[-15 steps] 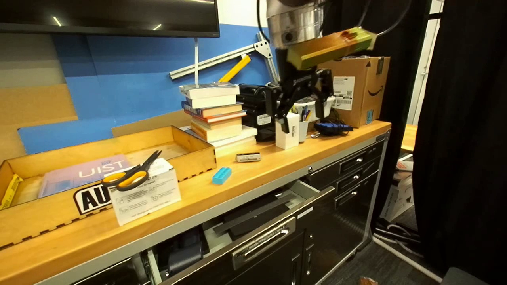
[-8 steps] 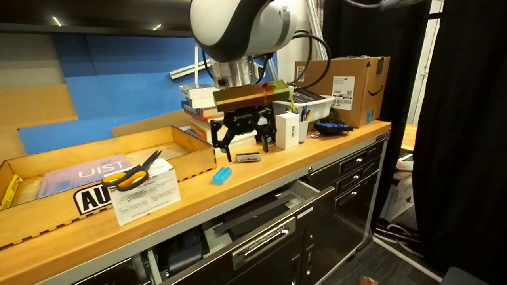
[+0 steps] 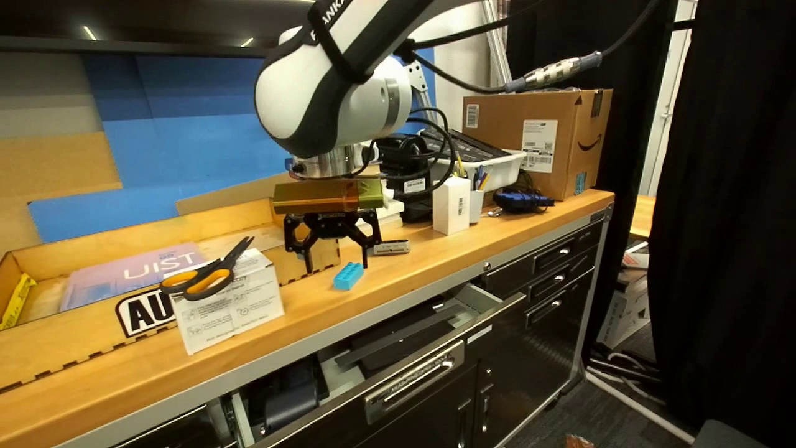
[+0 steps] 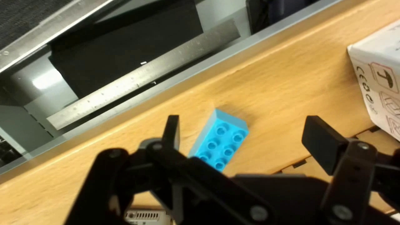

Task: Put the blue building block inside the open drawer

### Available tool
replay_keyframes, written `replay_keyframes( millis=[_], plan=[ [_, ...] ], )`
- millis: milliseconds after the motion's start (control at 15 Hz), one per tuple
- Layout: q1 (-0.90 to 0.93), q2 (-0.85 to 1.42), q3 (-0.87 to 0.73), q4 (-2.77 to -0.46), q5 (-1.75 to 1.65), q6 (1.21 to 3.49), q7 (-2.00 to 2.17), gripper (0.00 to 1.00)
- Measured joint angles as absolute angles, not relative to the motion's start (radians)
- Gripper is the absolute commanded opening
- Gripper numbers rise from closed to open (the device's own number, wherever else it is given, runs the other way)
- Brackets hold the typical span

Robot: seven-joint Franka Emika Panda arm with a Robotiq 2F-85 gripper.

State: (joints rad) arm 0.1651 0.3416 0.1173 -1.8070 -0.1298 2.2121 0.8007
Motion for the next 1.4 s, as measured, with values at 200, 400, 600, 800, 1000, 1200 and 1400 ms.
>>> replay_keyframes(
  millis=[200,400,600,800,1000,1200,1400],
  plan=[
    [0.202,0.396,0.077,-1.778,-0.147,2.272,0.865,0.79],
    [0.231,0.434,0.034,-1.758,-0.185,2.295,0.921,0.57],
    [0.243,0.452,-0.002,-1.747,-0.222,2.304,0.963,0.35],
    [0.244,0.45,-0.019,-1.744,-0.232,2.295,0.974,0.11],
    [0.241,0.421,-0.025,-1.757,-0.232,2.233,0.969,0.14],
    [0.22,0.347,-0.03,-1.831,-0.232,2.159,0.96,0.14],
    [0.177,0.259,-0.032,-1.959,-0.231,2.137,0.948,0.14]
  ],
)
